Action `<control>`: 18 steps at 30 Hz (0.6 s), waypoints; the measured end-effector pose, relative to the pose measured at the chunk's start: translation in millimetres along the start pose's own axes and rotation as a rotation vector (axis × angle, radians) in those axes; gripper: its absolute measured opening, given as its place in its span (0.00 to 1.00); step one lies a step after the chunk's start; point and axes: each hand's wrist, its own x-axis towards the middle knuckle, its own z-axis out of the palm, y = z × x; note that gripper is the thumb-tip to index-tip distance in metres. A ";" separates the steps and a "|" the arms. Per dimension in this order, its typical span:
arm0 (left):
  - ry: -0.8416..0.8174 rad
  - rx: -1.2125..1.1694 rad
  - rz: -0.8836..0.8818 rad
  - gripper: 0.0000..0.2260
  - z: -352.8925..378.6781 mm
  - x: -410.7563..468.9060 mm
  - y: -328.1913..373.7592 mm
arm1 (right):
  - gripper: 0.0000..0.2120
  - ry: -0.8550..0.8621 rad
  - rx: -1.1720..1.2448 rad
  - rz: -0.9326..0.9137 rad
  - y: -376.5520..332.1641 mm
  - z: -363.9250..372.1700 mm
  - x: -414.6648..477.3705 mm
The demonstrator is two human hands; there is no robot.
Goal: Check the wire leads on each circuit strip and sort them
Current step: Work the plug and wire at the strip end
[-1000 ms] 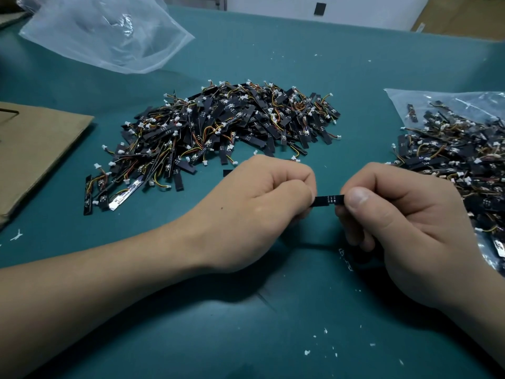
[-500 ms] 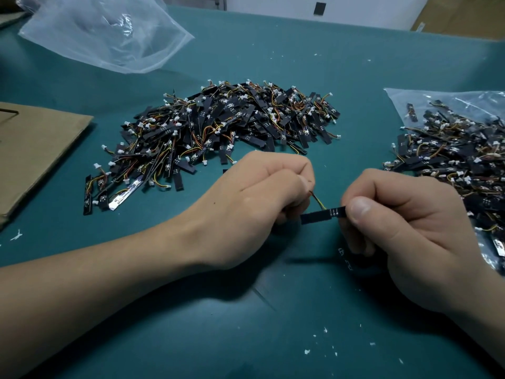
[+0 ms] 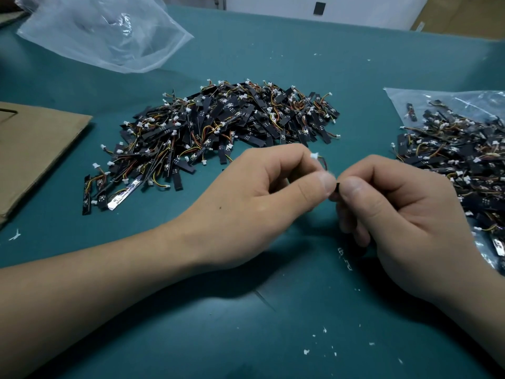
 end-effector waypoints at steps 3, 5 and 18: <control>0.035 0.047 0.018 0.07 0.9 0.9 -1.7 | 0.11 -0.003 0.005 0.016 0.2 0.8 -0.2; 0.048 0.049 0.018 0.08 0.5 0.9 -2.8 | 0.09 -0.002 0.049 0.044 0.6 1.5 -0.1; 0.070 0.045 0.039 0.06 -2.0 1.3 -6.3 | 0.07 -0.008 0.136 0.091 2.5 1.5 -0.2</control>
